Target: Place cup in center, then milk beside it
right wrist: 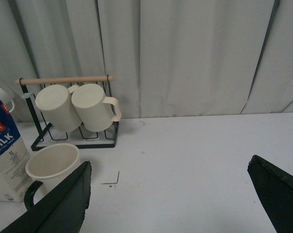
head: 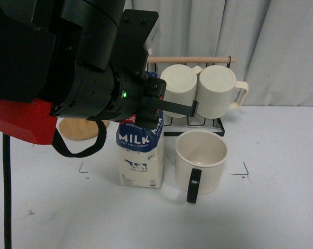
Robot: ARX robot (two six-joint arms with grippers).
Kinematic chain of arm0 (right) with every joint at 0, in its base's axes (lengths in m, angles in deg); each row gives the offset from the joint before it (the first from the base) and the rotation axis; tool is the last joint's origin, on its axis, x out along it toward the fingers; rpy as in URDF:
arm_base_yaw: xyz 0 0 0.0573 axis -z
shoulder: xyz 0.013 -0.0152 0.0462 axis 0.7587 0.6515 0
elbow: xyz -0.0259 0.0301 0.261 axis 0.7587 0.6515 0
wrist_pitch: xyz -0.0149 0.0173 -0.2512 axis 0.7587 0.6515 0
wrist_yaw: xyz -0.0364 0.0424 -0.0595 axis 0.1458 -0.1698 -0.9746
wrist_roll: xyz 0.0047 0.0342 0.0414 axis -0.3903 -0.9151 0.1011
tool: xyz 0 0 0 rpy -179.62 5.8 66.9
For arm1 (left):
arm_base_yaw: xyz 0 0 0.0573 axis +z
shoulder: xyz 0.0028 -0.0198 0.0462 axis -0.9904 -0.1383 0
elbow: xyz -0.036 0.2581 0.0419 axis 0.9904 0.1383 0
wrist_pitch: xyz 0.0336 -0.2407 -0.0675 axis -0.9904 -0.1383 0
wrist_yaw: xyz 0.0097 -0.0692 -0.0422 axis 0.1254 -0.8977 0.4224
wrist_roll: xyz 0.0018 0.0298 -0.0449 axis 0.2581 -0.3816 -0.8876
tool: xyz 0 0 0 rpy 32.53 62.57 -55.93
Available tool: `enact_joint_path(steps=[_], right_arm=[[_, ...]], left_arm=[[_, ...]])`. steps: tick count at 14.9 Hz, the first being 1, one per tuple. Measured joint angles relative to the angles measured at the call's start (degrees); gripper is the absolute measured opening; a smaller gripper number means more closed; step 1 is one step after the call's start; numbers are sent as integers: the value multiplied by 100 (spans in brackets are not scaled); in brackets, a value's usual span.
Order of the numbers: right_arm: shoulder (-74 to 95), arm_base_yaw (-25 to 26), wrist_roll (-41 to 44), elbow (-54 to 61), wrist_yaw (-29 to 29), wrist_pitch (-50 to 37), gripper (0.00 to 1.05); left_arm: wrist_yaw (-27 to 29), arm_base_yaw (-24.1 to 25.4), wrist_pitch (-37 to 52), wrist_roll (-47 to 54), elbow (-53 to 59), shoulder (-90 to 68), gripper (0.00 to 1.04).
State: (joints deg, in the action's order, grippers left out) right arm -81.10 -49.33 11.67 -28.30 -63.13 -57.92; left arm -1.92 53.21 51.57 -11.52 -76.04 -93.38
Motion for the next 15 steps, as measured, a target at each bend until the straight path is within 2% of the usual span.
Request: enact_joint_path(steps=[2,8,10,11,13,15], right_arm=[[0,0,0,0,0,0,98],[0,0,-2,0,-2,0,98],[0,0,-2,0,0,0,98],[0,0,-2,0,0,0,98],[0,0,0,0,0,0,98],[0,0,0,0,0,0,98]], left_arm=[[2,-26,-35,79,9,-39,17],[-289,-11,-76,-184,-22,24,81],[-490,144,284,-503,146,470,100],[-479,197,647,-529,315,848,97],[-533,321,1266,-625,750,1801,98],[-358,387,1416,-538,1237,2610,95]])
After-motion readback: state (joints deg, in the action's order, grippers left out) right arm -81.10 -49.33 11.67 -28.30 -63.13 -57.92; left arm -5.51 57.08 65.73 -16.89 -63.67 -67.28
